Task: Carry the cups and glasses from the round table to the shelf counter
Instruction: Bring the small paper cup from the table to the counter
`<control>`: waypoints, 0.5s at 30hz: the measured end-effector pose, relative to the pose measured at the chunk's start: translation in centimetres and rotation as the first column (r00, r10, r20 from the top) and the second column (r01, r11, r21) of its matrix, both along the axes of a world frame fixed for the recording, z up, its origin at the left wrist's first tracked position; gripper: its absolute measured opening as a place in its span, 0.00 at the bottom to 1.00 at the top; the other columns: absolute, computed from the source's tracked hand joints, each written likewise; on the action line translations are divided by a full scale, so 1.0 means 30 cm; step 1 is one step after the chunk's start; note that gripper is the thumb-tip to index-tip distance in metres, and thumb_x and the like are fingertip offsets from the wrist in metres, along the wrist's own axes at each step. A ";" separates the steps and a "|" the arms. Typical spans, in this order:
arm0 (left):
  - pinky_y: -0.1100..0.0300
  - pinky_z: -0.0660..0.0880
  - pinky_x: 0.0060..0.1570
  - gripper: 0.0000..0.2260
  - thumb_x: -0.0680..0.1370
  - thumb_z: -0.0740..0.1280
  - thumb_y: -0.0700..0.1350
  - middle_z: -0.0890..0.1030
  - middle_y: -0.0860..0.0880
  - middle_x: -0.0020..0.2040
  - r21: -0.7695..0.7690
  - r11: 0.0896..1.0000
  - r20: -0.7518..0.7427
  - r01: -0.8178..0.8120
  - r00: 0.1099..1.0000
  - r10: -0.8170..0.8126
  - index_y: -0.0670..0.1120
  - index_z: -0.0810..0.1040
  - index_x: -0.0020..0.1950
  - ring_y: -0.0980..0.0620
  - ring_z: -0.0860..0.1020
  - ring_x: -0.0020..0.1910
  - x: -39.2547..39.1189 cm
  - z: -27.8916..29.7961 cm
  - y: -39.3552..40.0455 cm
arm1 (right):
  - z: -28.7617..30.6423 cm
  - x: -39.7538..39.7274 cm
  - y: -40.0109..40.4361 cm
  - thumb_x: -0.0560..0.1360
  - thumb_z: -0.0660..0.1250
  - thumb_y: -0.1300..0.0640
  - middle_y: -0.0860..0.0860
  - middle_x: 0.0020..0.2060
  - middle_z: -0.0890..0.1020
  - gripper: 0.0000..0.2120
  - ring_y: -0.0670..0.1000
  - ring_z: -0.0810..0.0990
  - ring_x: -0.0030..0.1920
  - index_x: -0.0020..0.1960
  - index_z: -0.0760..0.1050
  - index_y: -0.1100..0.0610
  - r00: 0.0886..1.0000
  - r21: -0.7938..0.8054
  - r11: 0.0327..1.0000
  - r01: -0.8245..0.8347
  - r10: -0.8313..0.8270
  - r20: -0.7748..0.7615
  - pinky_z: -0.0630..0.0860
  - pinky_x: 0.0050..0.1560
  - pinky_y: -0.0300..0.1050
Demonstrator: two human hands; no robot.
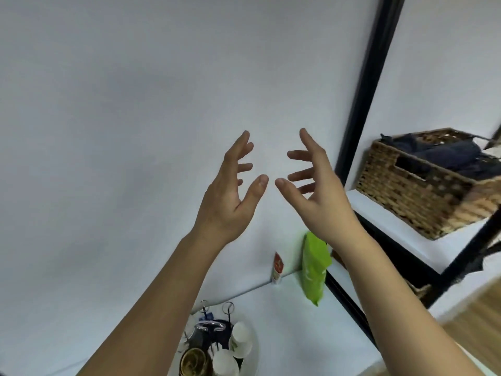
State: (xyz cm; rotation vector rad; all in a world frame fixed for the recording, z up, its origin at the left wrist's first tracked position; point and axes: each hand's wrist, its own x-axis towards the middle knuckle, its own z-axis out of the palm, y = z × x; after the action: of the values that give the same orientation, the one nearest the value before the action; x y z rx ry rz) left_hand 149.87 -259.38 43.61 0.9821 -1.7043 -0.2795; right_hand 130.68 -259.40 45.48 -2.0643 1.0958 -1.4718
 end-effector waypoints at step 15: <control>0.63 0.75 0.63 0.26 0.82 0.58 0.68 0.71 0.58 0.76 -0.012 0.742 -0.014 0.670 0.742 -0.670 0.75 0.51 0.78 0.58 0.78 0.66 -1.352 -0.071 0.272 | -0.086 -1.189 0.681 0.76 0.69 0.43 0.37 0.64 0.72 0.38 0.47 0.80 0.53 0.79 0.53 0.38 0.814 0.038 0.814 0.580 -0.581 0.021 0.81 0.50 0.44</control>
State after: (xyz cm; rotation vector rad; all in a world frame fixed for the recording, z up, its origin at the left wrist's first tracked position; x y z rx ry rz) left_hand 109.31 -251.21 41.49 0.3077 -1.9935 -0.7515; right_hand 95.01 -238.96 42.90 -1.7464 1.8401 -1.7235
